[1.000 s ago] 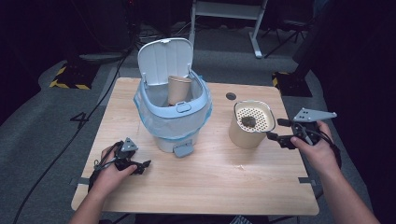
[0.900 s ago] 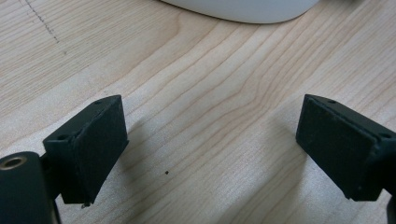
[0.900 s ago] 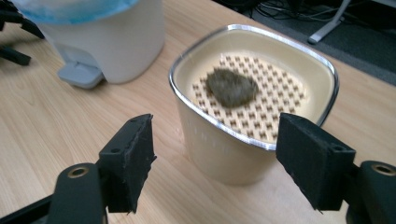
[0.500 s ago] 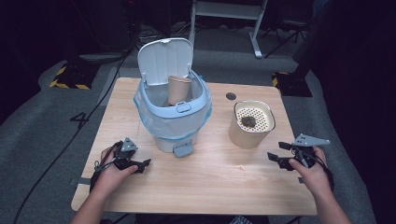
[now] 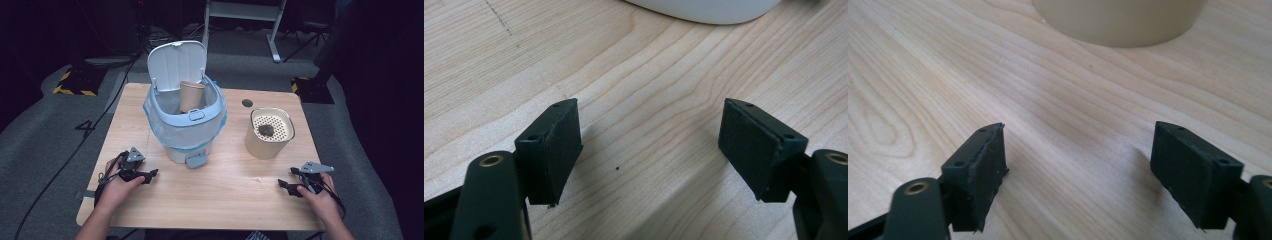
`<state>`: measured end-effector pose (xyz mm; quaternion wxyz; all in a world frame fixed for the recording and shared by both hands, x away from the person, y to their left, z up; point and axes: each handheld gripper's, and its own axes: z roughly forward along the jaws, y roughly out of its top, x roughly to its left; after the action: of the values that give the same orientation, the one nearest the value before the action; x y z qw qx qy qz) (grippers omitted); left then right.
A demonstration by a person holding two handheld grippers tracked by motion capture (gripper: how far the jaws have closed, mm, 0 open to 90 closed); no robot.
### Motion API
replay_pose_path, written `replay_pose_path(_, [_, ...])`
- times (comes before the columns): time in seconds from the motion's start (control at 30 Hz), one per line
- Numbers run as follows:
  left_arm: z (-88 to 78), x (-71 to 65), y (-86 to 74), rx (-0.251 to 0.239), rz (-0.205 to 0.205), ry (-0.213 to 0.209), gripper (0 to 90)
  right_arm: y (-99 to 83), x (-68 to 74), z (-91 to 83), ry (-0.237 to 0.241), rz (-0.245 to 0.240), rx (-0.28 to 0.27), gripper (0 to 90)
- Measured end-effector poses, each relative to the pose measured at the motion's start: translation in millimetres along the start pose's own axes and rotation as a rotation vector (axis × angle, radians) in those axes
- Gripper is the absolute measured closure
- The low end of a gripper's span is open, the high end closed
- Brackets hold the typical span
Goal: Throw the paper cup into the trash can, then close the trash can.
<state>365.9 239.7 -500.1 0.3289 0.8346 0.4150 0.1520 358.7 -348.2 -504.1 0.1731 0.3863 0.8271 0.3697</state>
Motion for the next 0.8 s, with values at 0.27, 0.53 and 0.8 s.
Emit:
replay_pose_path(0.27, [4.2,0.4,-1.4,-0.027,0.004,-0.003,19.2,0.1,-1.0,0.6,-0.012,0.0,0.006,17.9])
replay_pose_path(0.53, [3.7,-1.6,-1.4,-0.024,-0.009,0.006,19.7,0.2,-1.3,0.6,-0.013,0.001,0.008,17.9])
replay_pose_path(0.8, [-3.8,-2.9,7.2,0.007,0.019,-0.012,24.7,0.1,-1.2,0.6,-0.013,0.0,0.008,17.9])
